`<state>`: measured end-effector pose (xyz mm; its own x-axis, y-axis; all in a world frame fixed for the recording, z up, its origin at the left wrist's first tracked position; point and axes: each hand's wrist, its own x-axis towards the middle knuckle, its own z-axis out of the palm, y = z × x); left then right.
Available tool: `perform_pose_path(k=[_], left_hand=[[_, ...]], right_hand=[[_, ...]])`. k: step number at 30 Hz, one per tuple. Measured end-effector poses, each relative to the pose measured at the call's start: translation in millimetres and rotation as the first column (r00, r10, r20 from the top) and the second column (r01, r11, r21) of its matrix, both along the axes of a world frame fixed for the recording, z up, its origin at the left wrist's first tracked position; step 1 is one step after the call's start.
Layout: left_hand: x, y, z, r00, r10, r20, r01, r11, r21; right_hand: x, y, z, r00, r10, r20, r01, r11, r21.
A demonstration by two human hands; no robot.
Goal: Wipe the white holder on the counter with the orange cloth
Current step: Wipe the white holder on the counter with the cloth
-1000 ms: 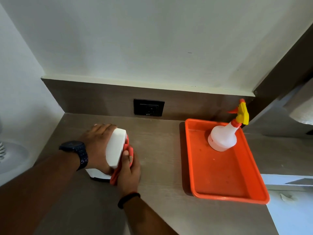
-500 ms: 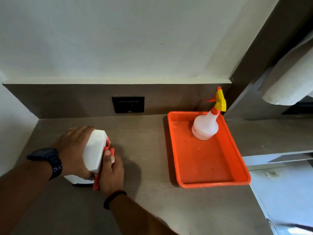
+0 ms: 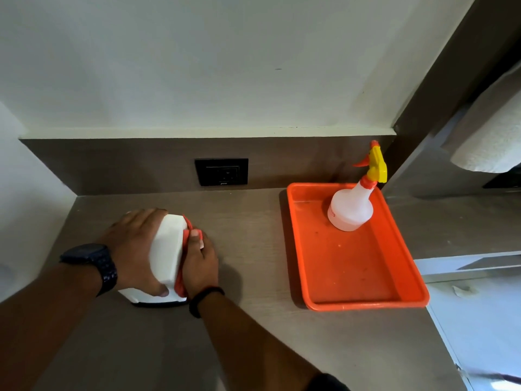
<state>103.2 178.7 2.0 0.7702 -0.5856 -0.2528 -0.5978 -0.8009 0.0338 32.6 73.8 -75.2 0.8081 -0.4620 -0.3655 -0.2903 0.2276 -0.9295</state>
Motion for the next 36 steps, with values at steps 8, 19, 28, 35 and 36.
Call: perform_pose_path(k=[8,19,28,35,36], left_hand=[[-0.5,3.0,-3.3,1.000,0.011,0.006,-0.011,0.997,-0.080],[0.1,4.4,-5.6,0.999,0.028,0.030,-0.027,0.999,-0.029],[-3.0,4.5,1.3,1.000,0.026,0.004,-0.026,0.994,-0.102],[1.5,6.0,-10.2,0.998,0.062,0.005,-0.062,0.995,-0.077],[2.2,6.2,-12.9,0.997,0.069,0.014,-0.068,0.994,-0.080]], right_hand=[[-16.4,20.5,18.7,0.994,-0.058,0.088,0.059,0.998,-0.010],[-2.9,0.0,19.8,0.988,0.033,-0.152,-0.030,0.999,0.023],[7.0,5.3,38.3,0.999,0.025,-0.029,-0.025,1.000,0.008],[11.1,2.3,28.4,0.996,0.020,-0.088,-0.012,0.996,0.091],[7.3,4.7,25.0,0.994,0.012,-0.109,0.001,0.993,0.117]])
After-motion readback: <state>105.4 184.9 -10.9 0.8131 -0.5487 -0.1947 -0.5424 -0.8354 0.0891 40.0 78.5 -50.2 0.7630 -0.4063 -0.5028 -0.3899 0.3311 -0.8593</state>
